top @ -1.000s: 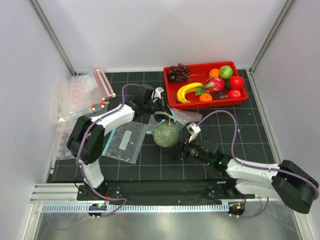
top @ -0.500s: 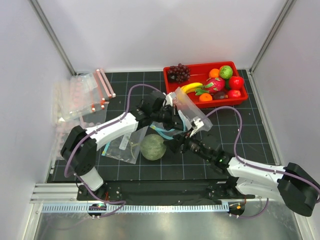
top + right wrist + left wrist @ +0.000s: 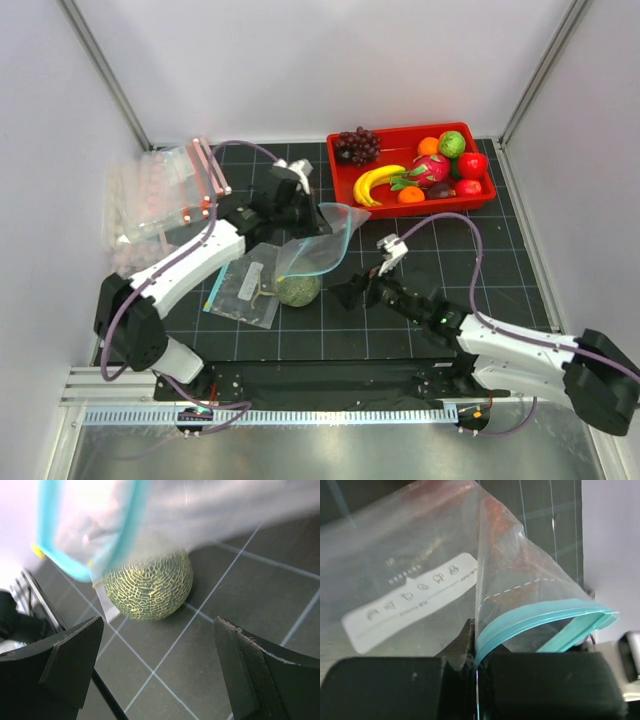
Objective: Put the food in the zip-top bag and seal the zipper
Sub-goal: Move the fake fruit to the center of the board.
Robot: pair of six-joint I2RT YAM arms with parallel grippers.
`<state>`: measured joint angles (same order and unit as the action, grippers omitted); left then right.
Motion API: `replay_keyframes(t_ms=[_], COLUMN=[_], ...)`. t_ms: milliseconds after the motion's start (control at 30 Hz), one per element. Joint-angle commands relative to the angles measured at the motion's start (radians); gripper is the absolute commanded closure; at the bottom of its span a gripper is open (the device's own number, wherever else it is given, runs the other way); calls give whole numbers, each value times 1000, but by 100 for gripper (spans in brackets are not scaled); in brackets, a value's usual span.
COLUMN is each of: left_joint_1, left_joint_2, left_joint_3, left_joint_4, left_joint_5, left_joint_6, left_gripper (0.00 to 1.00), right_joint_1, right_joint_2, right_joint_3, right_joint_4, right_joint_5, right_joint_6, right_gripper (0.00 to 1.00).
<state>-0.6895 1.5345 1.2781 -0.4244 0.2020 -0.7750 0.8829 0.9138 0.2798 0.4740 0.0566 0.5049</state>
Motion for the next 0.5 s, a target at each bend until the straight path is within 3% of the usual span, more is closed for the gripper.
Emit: replay_keyframes(t_ms=[0, 133, 200, 333, 467], left_joint_1=[118, 194, 209, 211, 208], left_joint_2=[-109, -238, -296, -413, -456], left_joint_3=[12, -115, -195, -229, -235], left_joint_4=[-16, 84, 131, 67, -17], left_joint_5=[-119, -214, -360, -650, -800], left_joint_6=[52, 4, -21, 29, 58], left_gripper=[98, 100, 100, 100, 100], right_joint_1=[45, 109, 151, 250, 335], right_joint_2=[106, 195, 233, 304, 405], right_joint_3=[110, 182, 223, 311, 471], right_joint_4=[5, -41, -63, -141, -294], right_joint_5=[-44, -8, 6, 89, 207], right_joint_6=[-77, -135, -152, -236, -286], right_gripper=[1, 1, 0, 2, 4])
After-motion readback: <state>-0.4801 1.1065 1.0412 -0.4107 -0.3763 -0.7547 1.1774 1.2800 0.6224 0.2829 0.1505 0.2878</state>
